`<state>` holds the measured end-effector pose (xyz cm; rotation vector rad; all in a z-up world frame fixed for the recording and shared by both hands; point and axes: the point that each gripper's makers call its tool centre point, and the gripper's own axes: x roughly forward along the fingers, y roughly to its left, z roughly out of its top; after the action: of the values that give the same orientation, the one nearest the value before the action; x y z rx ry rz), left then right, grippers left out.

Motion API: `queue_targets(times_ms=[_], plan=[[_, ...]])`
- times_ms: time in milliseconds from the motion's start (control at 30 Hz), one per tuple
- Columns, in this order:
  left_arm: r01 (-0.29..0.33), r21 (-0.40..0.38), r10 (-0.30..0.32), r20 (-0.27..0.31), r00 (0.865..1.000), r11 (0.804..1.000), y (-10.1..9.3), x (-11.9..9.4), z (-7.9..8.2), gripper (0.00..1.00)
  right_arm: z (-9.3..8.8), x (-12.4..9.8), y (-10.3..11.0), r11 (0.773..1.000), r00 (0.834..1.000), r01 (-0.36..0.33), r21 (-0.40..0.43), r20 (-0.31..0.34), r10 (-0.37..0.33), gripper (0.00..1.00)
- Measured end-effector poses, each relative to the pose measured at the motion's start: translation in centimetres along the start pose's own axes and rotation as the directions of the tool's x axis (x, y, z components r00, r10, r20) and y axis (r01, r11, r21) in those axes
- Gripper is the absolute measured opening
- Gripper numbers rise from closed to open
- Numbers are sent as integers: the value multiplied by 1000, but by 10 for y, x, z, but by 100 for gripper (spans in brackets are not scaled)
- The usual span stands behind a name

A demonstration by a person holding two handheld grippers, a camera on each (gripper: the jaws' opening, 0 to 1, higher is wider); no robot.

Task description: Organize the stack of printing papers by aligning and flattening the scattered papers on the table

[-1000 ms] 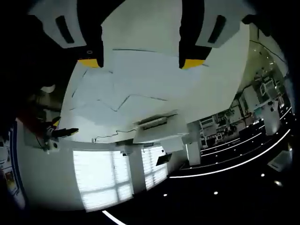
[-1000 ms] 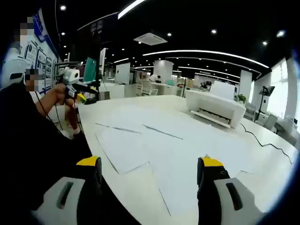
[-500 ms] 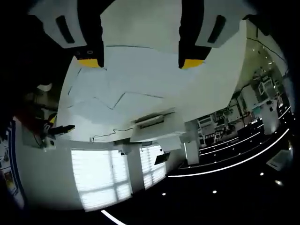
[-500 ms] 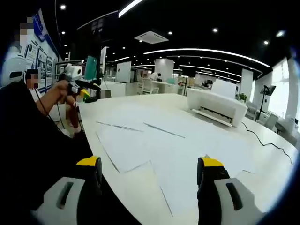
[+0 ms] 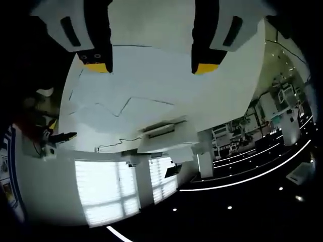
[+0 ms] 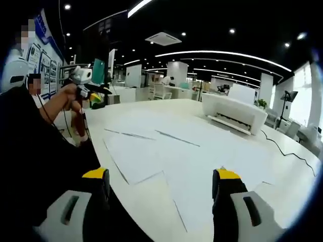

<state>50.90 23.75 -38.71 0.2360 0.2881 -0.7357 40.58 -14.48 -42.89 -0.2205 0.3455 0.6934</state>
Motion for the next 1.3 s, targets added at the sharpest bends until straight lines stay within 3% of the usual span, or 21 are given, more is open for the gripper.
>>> queue_targets(times_ms=[867, 1300], plan=[[-22, -2, 22, 16, 1000, 1000, 17, 18, 21, 67, -7, 4, 1, 1000, 1000, -10, 8, -21, 10, 80], [-25, -12, 25, 7, 1000, 1000, 29, 26, 21, 67, -9, 7, 3, 1000, 999, -16, 10, -33, 16, 80]])
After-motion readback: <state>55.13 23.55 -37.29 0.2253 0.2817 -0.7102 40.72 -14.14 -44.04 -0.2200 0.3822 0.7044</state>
